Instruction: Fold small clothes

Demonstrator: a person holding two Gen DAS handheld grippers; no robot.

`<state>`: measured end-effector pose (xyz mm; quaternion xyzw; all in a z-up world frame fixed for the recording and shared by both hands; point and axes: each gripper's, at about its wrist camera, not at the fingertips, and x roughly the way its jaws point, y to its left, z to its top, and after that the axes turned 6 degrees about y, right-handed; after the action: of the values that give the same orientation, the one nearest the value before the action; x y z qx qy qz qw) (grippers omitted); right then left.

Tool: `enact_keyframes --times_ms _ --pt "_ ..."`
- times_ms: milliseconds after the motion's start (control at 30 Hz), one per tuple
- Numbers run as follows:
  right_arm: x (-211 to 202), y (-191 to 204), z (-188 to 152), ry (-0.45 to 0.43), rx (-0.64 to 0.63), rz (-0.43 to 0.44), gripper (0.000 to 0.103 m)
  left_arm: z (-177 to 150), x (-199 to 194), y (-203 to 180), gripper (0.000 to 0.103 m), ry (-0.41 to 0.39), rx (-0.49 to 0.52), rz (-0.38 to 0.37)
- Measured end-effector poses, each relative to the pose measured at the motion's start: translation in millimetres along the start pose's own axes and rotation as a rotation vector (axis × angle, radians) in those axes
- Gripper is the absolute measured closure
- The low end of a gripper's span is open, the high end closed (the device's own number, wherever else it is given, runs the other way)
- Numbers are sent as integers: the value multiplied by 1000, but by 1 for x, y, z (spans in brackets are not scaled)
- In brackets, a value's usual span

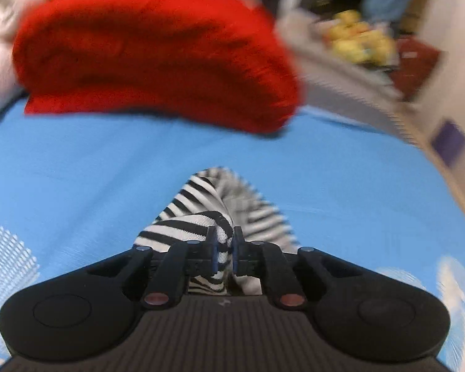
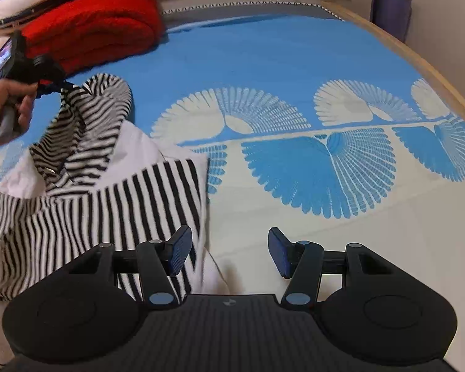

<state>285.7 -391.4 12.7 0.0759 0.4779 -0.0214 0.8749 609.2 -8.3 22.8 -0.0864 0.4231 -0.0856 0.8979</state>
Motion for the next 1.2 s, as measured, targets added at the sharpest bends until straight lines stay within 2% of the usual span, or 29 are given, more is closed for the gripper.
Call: enact_keyframes --times_ms 133,233,300,333,367,433,500,533,600,700,800,833,967,1033,1067,1133,1167,1200 --pt "-16 -1 5 -48 52 30 46 -73 -125 -24 95 -108 164 -163" --pt "-31 -3 8 -87 114 67 47 -161 -219 -27 94 -108 231 -301" --pt "-41 -3 9 -120 154 92 47 -221 -256 -18 91 -9 226 -346" --pt "-44 -3 9 -133 170 100 47 -248 -267 -10 91 63 212 -341" --pt "-47 -3 9 -143 185 103 47 -268 -273 0 89 115 179 -304" --pt "-50 -2 9 -157 215 112 47 -284 -279 16 88 144 90 -201" --pt "-50 -2 8 -158 239 120 47 -281 -279 33 83 127 -49 -123" --pt "-49 -1 7 -156 251 127 51 -276 -276 42 74 104 -129 -113" --pt "-45 -1 6 -145 270 147 57 -274 -260 56 67 83 -276 -115" --pt "-31 3 2 -90 294 189 57 -276 -223 66 64 175 -430 -101" --pt "-5 15 -3 29 260 245 56 -279 -189 72 59 271 -501 -113" --pt "5 20 -5 73 251 264 53 -277 -181 76 55 280 -512 -117" --pt "46 35 -14 207 312 316 49 -287 -153 83 51 332 -510 -46" --pt "64 40 -19 256 344 319 48 -293 -150 87 54 347 -530 -17" --pt "71 42 -20 275 353 312 48 -291 -152 86 56 342 -529 -26" --pt "80 46 -22 295 351 296 48 -286 -152 81 80 326 -491 -50" --pt "83 49 -23 297 346 294 48 -284 -151 78 84 322 -479 -61" --pt "84 52 -23 292 340 295 50 -282 -150 76 93 317 -468 -68"
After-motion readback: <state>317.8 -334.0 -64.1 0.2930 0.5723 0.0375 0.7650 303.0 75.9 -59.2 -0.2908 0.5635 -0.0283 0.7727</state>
